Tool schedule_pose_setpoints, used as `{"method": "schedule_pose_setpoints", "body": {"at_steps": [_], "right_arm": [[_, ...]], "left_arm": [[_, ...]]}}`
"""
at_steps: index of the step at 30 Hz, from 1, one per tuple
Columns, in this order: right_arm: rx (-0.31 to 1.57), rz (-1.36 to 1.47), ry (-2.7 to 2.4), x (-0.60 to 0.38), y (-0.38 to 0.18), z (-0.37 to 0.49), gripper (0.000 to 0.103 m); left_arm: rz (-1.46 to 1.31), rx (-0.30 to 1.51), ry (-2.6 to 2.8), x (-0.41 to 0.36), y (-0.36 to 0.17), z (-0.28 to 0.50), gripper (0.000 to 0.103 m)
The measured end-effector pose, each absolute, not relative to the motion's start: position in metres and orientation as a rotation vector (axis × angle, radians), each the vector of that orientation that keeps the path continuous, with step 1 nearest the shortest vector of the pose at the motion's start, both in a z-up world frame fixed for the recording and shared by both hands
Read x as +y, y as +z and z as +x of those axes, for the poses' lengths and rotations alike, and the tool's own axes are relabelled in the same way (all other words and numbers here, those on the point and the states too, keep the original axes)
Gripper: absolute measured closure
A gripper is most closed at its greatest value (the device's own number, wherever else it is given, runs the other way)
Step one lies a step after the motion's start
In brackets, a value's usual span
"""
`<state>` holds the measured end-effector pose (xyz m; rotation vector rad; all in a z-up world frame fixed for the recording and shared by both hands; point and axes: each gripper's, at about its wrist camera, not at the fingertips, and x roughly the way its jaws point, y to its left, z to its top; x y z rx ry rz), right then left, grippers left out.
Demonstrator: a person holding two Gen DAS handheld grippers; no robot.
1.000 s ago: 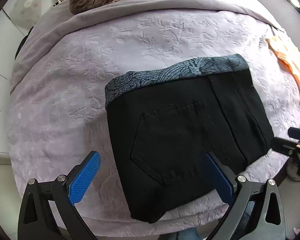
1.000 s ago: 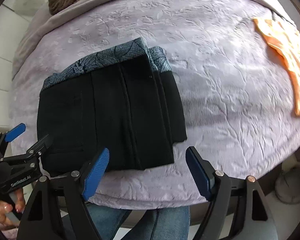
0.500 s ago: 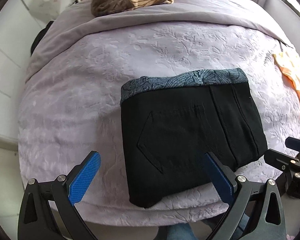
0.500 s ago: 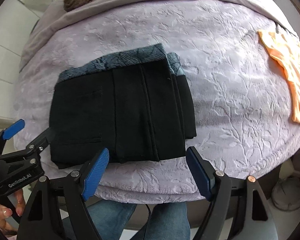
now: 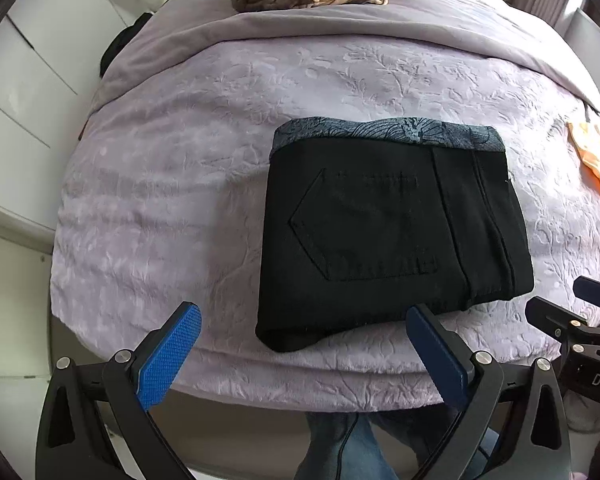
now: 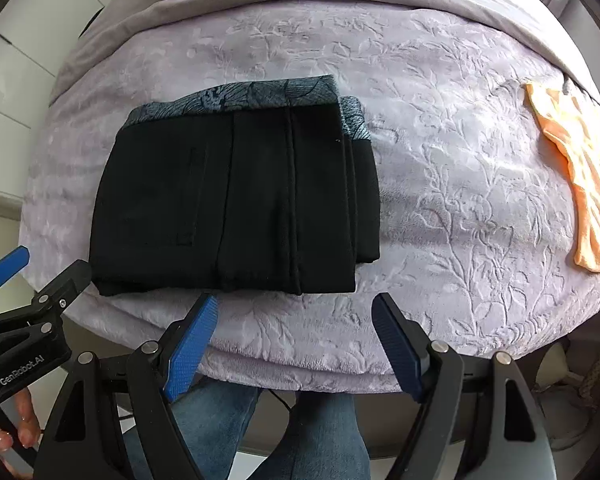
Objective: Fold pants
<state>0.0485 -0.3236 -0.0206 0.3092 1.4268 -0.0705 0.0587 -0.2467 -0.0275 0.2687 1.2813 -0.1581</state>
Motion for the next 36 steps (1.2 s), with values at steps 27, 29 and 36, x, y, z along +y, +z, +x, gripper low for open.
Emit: {"method": "schedule_pose_setpoints", "body": {"at_steps": [27,29,36], "right_arm": [[1.427,0.264,-0.095,-0.3215,-0.0194,0.0504,0.021],[1.429,0.261,-0.095,-0.3217,-0.0200,0.0512,0.021],[1.433,0.255,-0.095,-0.3205,-0.0216,0.0540,0.021]], "left_arm": [[0.290,1.289,-0.191,-0.2511,-0.0310,0.0551,0.000],[0.291,1.290,-0.190,-0.2524,-0.0314,0.0555,0.000],[0.287,1.295,-0.195,-0.2528,-0.0327,0.0575,0.000]]}}
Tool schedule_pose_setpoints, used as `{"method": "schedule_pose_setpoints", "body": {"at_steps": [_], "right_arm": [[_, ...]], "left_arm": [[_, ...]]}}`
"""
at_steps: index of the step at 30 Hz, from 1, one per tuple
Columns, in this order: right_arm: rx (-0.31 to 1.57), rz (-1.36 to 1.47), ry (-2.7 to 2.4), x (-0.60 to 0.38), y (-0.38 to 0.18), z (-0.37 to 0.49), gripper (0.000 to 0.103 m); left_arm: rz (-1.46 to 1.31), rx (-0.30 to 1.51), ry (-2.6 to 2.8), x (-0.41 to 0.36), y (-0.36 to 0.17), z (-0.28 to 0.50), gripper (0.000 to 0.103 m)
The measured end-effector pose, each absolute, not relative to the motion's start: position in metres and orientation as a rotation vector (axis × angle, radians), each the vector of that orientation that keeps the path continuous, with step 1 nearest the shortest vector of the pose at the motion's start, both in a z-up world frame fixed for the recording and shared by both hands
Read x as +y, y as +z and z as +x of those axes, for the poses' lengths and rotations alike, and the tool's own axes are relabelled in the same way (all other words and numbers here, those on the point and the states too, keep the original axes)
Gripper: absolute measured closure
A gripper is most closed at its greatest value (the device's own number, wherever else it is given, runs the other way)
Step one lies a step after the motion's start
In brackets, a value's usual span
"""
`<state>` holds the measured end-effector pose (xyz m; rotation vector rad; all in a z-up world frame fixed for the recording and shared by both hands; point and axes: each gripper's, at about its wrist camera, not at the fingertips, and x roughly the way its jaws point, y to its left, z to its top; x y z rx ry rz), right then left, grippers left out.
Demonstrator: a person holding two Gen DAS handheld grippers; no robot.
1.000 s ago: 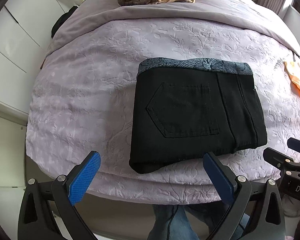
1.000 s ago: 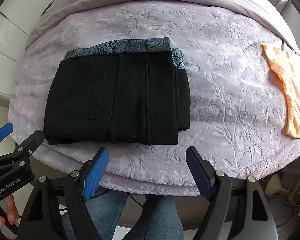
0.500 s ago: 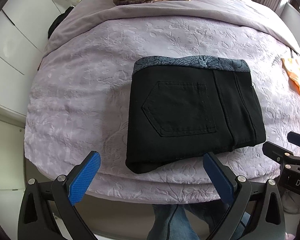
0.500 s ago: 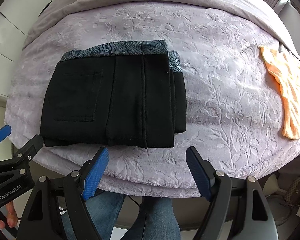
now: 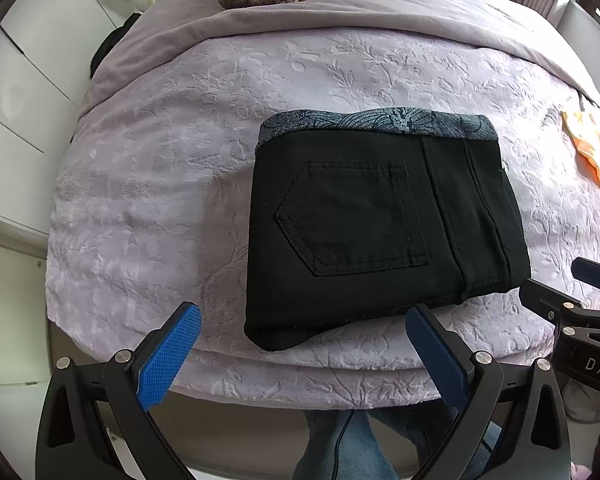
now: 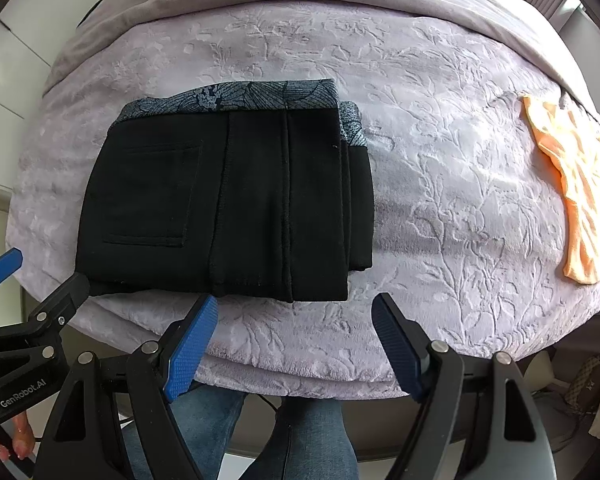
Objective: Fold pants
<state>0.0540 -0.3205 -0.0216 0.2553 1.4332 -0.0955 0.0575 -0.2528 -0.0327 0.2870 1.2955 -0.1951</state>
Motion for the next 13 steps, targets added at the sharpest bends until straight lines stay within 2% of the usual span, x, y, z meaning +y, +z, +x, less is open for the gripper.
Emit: {"method": "schedule_pose_setpoints", "body": {"at_steps": [13], "right_arm": [[1.439,0.257,-0.097,-0.3160,-0.0243,0.0576,0.021]], "left_arm": [[0.270,1.290,-0.223,-0.2517,-0.0328,0.0613,0.000]]}}
